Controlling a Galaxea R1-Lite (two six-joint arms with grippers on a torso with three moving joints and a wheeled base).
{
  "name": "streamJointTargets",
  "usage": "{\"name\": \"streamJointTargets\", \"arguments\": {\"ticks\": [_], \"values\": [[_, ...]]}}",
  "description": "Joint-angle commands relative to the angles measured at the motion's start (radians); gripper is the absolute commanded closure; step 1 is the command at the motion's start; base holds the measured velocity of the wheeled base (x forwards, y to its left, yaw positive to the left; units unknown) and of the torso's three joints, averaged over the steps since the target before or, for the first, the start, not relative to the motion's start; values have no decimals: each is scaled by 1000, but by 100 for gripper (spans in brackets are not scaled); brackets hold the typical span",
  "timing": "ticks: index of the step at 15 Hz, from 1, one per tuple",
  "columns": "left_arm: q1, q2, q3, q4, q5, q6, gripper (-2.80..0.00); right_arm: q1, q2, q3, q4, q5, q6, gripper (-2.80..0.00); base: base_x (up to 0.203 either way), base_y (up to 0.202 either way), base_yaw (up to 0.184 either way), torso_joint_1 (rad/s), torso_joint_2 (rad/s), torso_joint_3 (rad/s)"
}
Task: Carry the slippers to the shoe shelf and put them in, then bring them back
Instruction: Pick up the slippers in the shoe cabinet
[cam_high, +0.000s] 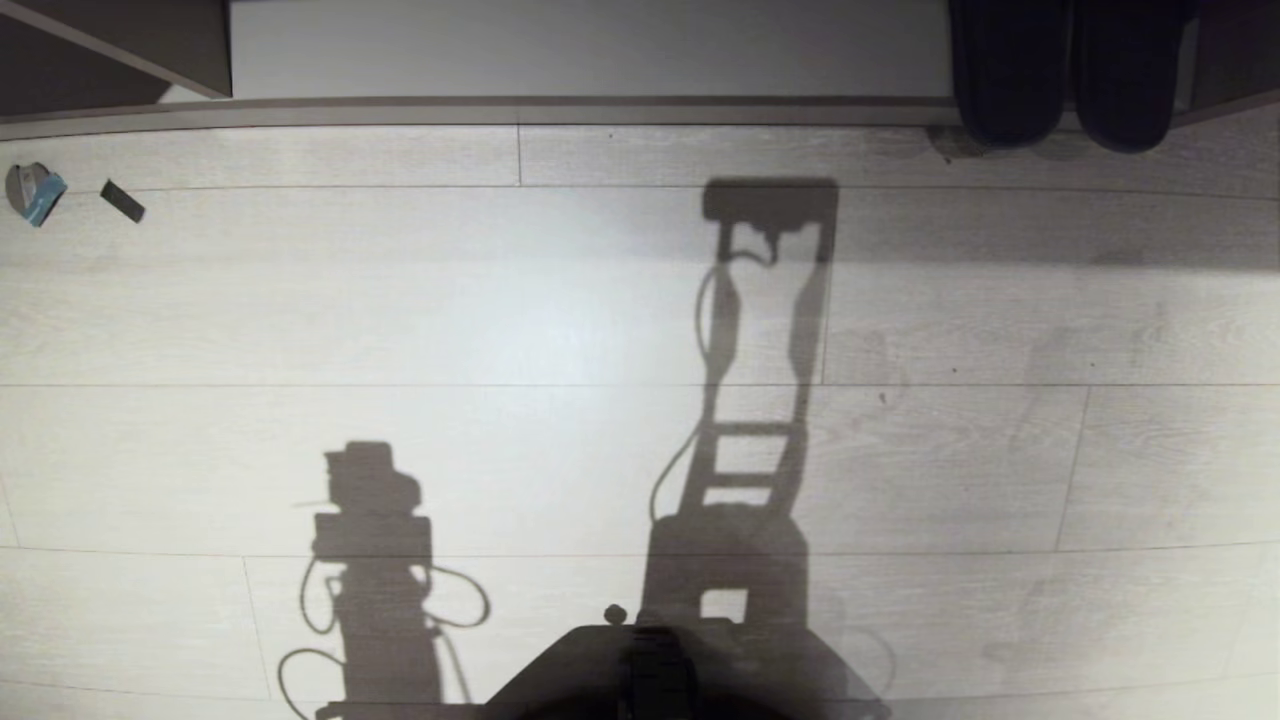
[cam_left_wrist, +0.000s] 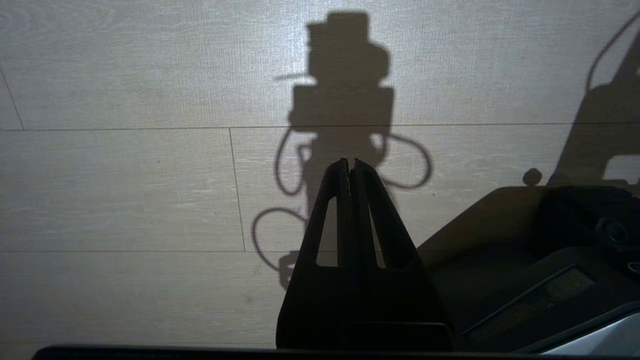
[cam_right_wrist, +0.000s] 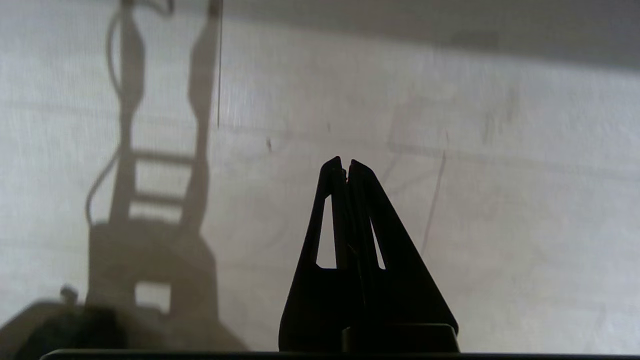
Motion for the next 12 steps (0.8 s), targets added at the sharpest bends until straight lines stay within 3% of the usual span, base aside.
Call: {"name": "streamJointTargets", "arguments": {"ticks": [1, 4, 5, 8, 12], "values": [[0, 1, 0, 0, 0, 0, 0, 2, 384, -160, -171, 38, -13, 0, 0, 0, 0, 0, 0, 0], [0, -1, 0, 0, 0, 0, 0, 4, 605, -427, -323, 112, -63, 0, 0, 0, 0, 0, 0, 0], [0, 0, 0, 0, -1, 0, 0, 5, 660, -481, -355, 125, -84, -280, 0, 0, 0, 0, 0, 0], [0, -1, 0, 0, 0, 0, 0, 22, 794, -601, -497, 137, -111, -280, 0, 0, 0, 0, 0, 0], [0, 1, 0, 0, 0, 0, 0, 24, 839, -674, -516, 62, -192, -280, 0, 0, 0, 0, 0, 0]]}}
